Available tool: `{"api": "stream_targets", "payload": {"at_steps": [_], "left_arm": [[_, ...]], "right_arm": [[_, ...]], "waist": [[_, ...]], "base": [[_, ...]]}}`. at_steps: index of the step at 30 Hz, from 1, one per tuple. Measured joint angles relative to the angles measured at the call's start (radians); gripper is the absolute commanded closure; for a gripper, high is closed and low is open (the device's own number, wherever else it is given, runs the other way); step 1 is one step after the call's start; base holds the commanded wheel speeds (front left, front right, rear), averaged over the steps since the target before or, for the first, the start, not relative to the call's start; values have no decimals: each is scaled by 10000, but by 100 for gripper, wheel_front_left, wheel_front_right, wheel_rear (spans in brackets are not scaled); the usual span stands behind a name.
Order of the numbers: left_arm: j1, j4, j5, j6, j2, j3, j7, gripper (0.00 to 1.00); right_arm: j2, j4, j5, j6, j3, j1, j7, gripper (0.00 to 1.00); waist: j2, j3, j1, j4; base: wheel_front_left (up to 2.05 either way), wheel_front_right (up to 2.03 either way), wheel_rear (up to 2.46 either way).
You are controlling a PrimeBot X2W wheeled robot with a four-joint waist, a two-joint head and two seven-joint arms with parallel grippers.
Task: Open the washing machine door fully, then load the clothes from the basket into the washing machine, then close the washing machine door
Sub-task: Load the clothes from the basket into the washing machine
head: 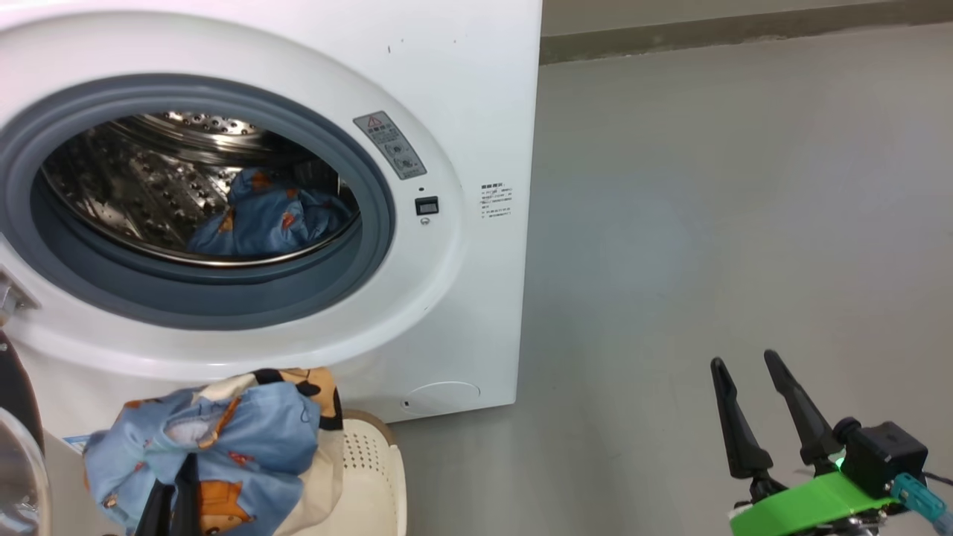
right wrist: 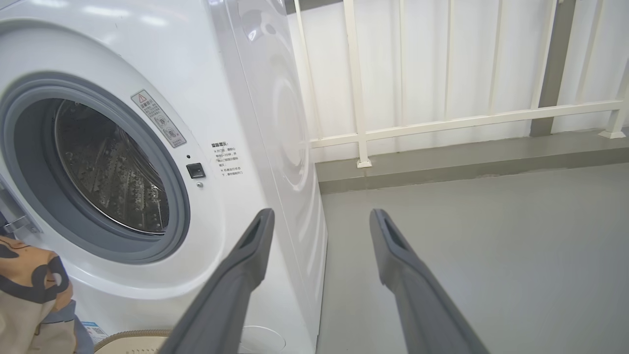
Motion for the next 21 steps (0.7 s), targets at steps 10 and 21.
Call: {"api": "stream_targets", "payload": {"at_steps": [10,21], "left_arm": [[179,-67,-4,73,8,-4,0,100],[177,-38,-17,52,10,54,0,100]], "right_arm": [[10,-75,-61,0,-59,92,0,0],[59,-105,-77,0,-63,263,0,0]], "waist": [[0,-121,0,18],[0,-36,0,-59]], "base": [[0,0,0],[0,0,0]]}}
